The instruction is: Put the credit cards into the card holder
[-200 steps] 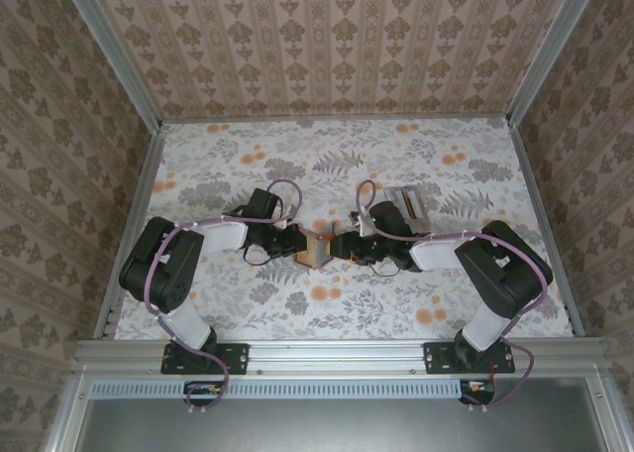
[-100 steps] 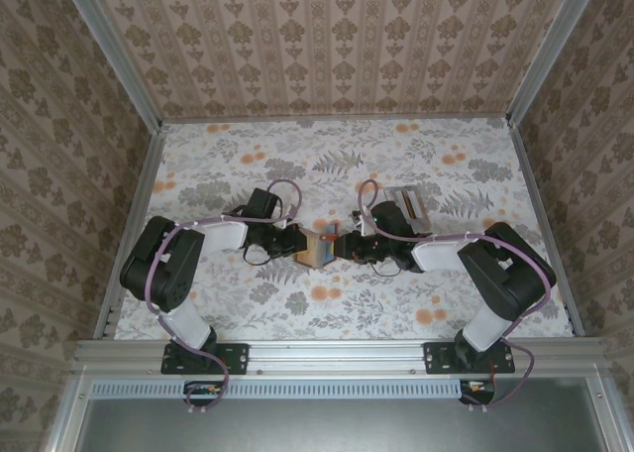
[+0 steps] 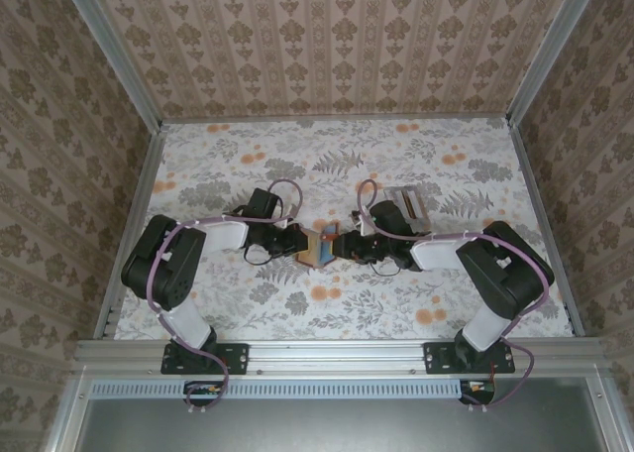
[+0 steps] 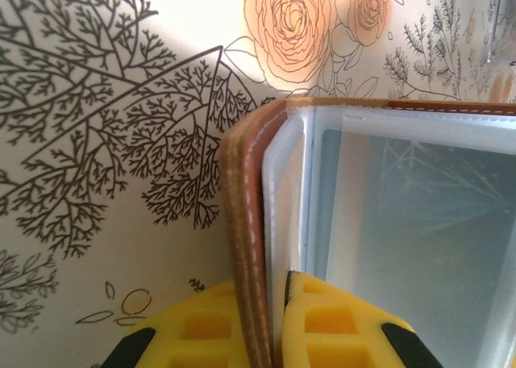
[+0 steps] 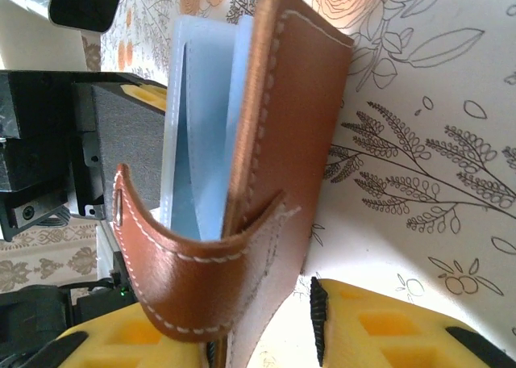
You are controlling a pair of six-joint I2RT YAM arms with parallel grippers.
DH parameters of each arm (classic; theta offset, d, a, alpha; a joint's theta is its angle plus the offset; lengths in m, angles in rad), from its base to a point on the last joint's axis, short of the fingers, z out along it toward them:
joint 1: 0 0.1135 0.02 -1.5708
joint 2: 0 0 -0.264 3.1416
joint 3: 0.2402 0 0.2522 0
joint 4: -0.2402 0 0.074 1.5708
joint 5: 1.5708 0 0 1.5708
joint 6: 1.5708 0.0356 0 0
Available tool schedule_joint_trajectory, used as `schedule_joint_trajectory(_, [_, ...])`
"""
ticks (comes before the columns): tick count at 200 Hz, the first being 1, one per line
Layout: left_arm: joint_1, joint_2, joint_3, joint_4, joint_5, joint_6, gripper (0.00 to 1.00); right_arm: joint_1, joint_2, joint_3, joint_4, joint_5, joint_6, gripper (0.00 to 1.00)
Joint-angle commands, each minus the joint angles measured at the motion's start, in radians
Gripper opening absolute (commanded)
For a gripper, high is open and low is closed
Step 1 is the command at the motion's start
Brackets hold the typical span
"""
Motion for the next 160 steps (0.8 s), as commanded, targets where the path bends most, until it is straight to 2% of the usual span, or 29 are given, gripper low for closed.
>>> schedule_joint_trajectory(1, [-0.003, 0.058, -0.041, -0.043, -0.072, 0.003, 0.08, 0.012, 0.029, 0.042, -0.037, 0.014, -0.003, 0.36])
schedule_joint_trajectory(39, [0.016, 0.052, -0.071, 0.025, -0.018, -0.023, 0.17, 0.028, 0.053, 0.069, -0.07, 0.039, -0.001, 0.33])
schedule_joint_trajectory(60, [0.034, 0.02, -0.102, 0.068, 0.023, -0.041, 0.31, 0.028, 0.053, 0.072, -0.082, 0.05, 0.001, 0.29])
schedule_joint_trajectory(74, [0.087, -0.011, -0.118, 0.074, 0.051, -0.042, 0.42, 0.028, 0.049, 0.068, -0.086, 0.058, 0.003, 0.26])
schedule_joint_trajectory(90, [0.121, -0.044, -0.137, 0.081, 0.069, -0.04, 0.49, 0.028, 0.049, 0.066, -0.087, 0.058, 0.003, 0.23])
schedule_joint_trajectory(117, [0.16, -0.079, -0.156, 0.097, 0.101, -0.04, 0.55, 0.031, 0.041, 0.066, -0.083, 0.055, 0.007, 0.23])
schedule_joint_trajectory(145, [0.157, -0.064, -0.153, 0.113, 0.115, -0.04, 0.58, 0.043, 0.032, 0.085, -0.1, 0.052, -0.01, 0.31])
schedule_joint_trajectory(160, [0.156, -0.048, -0.159, 0.143, 0.126, -0.055, 0.58, 0.045, 0.034, 0.088, -0.09, 0.048, -0.01, 0.32])
